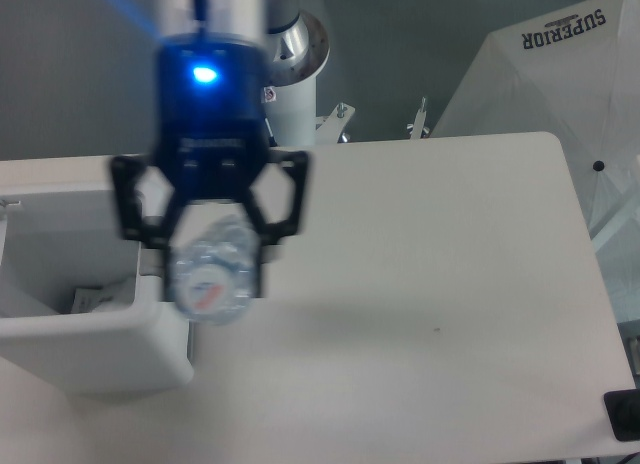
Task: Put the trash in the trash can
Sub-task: 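Lift the bottle and carry it over the trash bin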
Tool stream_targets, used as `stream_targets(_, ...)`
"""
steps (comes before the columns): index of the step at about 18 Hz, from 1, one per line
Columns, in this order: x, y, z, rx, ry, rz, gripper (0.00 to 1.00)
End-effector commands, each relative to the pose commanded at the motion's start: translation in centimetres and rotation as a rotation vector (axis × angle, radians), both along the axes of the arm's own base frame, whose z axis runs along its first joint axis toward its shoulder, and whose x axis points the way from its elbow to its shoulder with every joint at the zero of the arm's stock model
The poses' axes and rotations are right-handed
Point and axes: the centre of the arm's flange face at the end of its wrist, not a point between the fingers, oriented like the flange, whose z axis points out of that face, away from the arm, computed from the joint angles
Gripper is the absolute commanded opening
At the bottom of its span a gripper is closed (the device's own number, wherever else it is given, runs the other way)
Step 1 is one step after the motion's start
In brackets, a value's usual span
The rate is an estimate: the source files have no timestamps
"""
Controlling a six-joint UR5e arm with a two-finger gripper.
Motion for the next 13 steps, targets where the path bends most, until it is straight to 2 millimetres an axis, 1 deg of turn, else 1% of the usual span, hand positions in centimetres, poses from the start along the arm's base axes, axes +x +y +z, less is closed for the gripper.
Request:
stream_targets(2,2.6,1.1,-1.3,-0.021,-0.010,-0.042,0.63)
stream_targets(4,4.8,1.7,-1.7,-0.026,-0.026,-0.062,0.63)
stream_targets(6,5.7,2.0,-1.9,-0.025,-0.042,-0.066,0.63)
stream_targets(7,6.6,2.3,-2.3,-0.031,-0.045,-0.081,0.63)
stream_targets(8,7.1,2.4,-2.7,-0.039,-0.049,-0.089,0.63)
stream_targets(9,7.4,2.5,-3.6,-0.054,-0.056,-0.093,0.63)
stream_targets(11,8.9,2.3,-5.7,-0.094,-0.074,-0.111,0.63)
stream_targets(13,9.3,1.5,-6.7,-0.112,-0.085,-0.113,0.63)
